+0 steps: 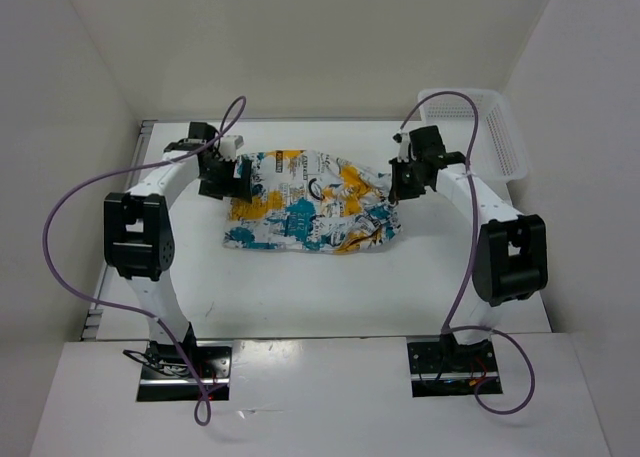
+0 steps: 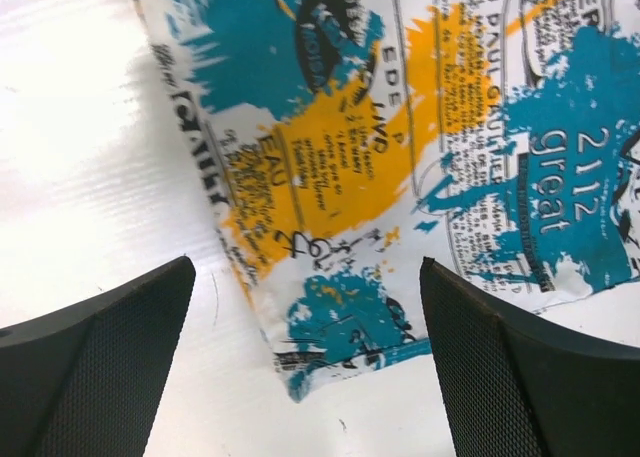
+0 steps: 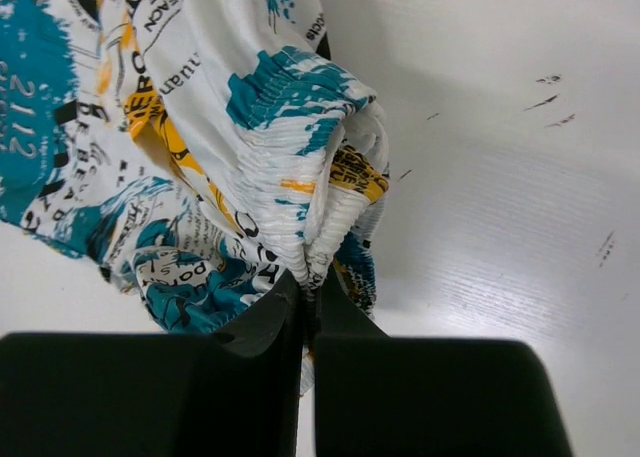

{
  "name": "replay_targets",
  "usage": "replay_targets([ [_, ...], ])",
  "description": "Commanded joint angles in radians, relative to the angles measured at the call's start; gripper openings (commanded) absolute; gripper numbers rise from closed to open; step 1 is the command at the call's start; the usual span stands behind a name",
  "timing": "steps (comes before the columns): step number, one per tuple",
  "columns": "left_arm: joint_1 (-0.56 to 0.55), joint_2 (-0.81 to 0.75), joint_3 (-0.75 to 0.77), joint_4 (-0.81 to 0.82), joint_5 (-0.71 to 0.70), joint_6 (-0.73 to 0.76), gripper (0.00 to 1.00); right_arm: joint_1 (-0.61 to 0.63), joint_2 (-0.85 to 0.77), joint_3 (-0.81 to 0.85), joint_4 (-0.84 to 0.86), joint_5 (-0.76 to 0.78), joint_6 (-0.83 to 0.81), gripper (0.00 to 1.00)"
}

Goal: Fold and stack the shorts
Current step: Fold the shorts

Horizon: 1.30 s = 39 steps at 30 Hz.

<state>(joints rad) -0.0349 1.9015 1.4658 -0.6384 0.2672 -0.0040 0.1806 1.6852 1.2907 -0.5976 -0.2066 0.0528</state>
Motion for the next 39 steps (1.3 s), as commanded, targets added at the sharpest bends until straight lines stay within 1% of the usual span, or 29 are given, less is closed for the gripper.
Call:
replay_targets([
  [1, 0.006, 0.070, 0.039, -0.004, 0.024, 0.004, 1.00, -0.004, -0.077, 0.035, -0.036, -0.001, -0.047, 0.00],
  [5, 0.006, 0.120, 0.059, 0.006, -0.017, 0.004, 1.00, -0.036, -0.088, 0.053, -0.036, 0.009, -0.057, 0.00],
  [9, -0.022, 0.186, 0.103, 0.016, 0.056, 0.004, 1.00, -0.059, -0.088, 0.119, -0.059, 0.009, -0.097, 0.00],
  [10, -0.042, 0.200, 0.122, 0.016, 0.069, 0.004, 0.99, -0.059, -0.079, 0.136, -0.073, 0.009, -0.108, 0.00],
  [13, -0.082, 0.267, 0.149, 0.016, 0.112, 0.004, 0.84, -0.059, -0.041, 0.186, -0.073, 0.019, -0.108, 0.00],
  [14, -0.112, 0.301, 0.175, 0.016, 0.122, 0.004, 0.78, -0.059, -0.041, 0.208, -0.083, 0.032, -0.094, 0.00],
  [15, -0.128, 0.317, 0.188, 0.016, 0.122, 0.004, 0.68, -0.059, -0.027, 0.208, -0.084, 0.032, -0.094, 0.00],
  [17, -0.169, 0.352, 0.209, 0.016, 0.133, 0.004, 0.61, -0.059, -0.012, 0.232, -0.084, 0.042, -0.070, 0.00],
  [18, -0.181, 0.352, 0.223, 0.016, 0.144, 0.004, 0.56, -0.059, -0.001, 0.249, -0.084, 0.042, -0.041, 0.00],
  [20, -0.201, 0.378, 0.234, 0.016, 0.159, 0.004, 0.52, -0.059, 0.023, 0.284, -0.073, 0.032, -0.009, 0.00],
  [22, -0.226, 0.389, 0.255, 0.016, 0.182, 0.004, 0.51, -0.059, 0.047, 0.317, -0.062, 0.009, 0.037, 0.00],
  [23, -0.226, 0.399, 0.264, 0.016, 0.182, 0.004, 0.48, -0.059, 0.077, 0.358, -0.062, 0.000, 0.053, 0.00],
  [27, -0.258, 0.426, 0.303, 0.016, 0.191, 0.004, 0.45, -0.046, 0.155, 0.476, -0.053, -0.001, 0.133, 0.00],
  [30, -0.267, 0.447, 0.324, 0.016, 0.191, 0.004, 0.45, 0.009, 0.208, 0.573, -0.053, -0.001, 0.185, 0.00],
  [31, -0.279, 0.447, 0.324, 0.016, 0.191, 0.004, 0.45, 0.048, 0.218, 0.616, -0.053, -0.013, 0.199, 0.00],
  [34, -0.280, 0.456, 0.334, 0.016, 0.166, 0.004, 0.45, 0.109, 0.257, 0.674, -0.053, -0.022, 0.257, 0.00],
  [35, -0.280, 0.456, 0.334, 0.016, 0.155, 0.004, 0.45, 0.147, 0.257, 0.683, -0.053, -0.022, 0.286, 0.00],
  [39, -0.280, 0.465, 0.343, 0.016, 0.123, 0.004, 0.45, 0.233, 0.298, 0.713, -0.062, -0.033, 0.346, 0.00],
])
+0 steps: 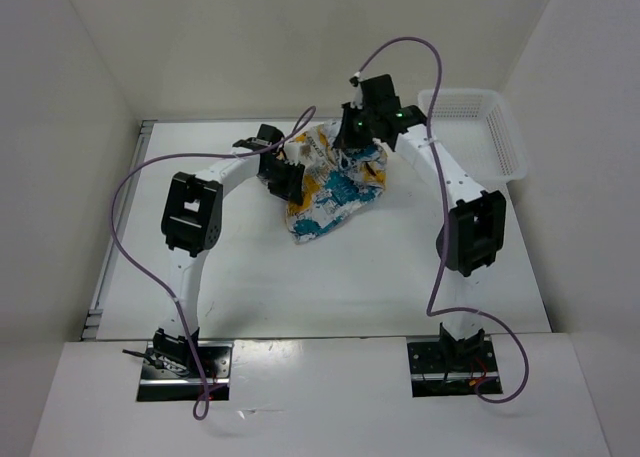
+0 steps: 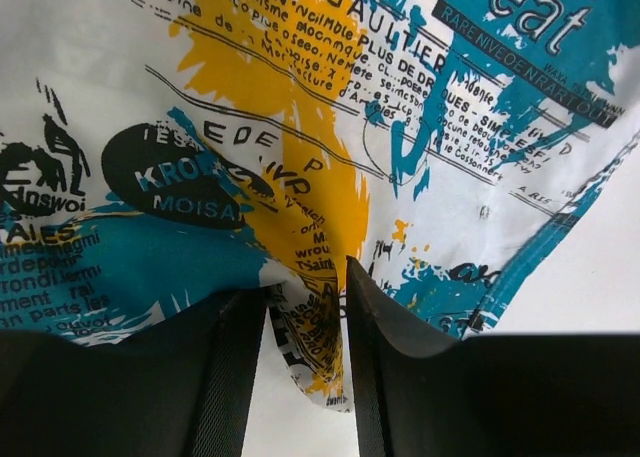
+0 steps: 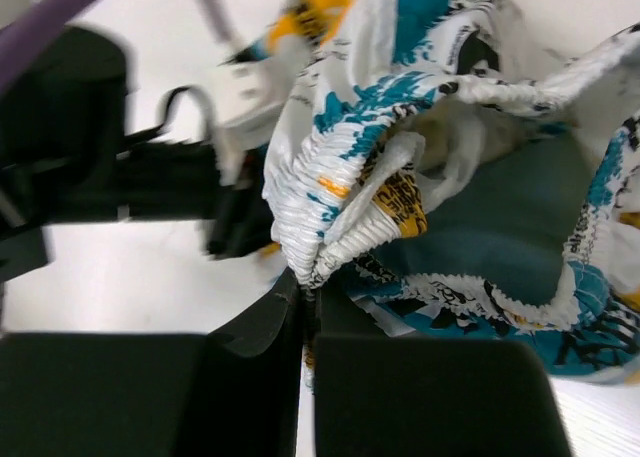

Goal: Fold and stack the shorts
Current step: Fold the shorts

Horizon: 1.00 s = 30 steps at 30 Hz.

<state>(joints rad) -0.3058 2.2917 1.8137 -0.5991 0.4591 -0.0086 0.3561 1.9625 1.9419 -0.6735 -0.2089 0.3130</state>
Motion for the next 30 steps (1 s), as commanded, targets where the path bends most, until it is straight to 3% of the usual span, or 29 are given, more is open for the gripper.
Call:
replay_targets([
  [1, -0.009, 0.084, -0.005, -0.024, -0.069, 0.009, 0.45, 0.076, 0.032, 0.071, 0.014, -0.043, 0.086, 0.00],
  [9, 0.002, 0.086, 0.015, -0.014, -0.079, 0.009, 0.47, 0.226, 0.090, 0.054, 0.038, -0.107, 0.143, 0.00],
  [18, 0.118, -0.041, -0.063, -0.034, -0.108, 0.009, 0.67, 0.245, 0.165, 0.045, 0.090, -0.030, 0.147, 0.00],
  [22, 0.151, -0.121, -0.063, -0.091, -0.099, 0.009, 0.84, 0.254, 0.174, 0.045, 0.091, 0.025, 0.147, 0.00],
  [27, 0.207, -0.163, -0.050, -0.120, -0.146, 0.009, 0.89, 0.254, 0.185, 0.057, 0.101, 0.037, 0.127, 0.00],
  [30, 0.208, -0.112, -0.048, -0.114, -0.175, 0.009, 0.89, 0.265, 0.208, 0.095, 0.112, 0.037, 0.115, 0.00],
])
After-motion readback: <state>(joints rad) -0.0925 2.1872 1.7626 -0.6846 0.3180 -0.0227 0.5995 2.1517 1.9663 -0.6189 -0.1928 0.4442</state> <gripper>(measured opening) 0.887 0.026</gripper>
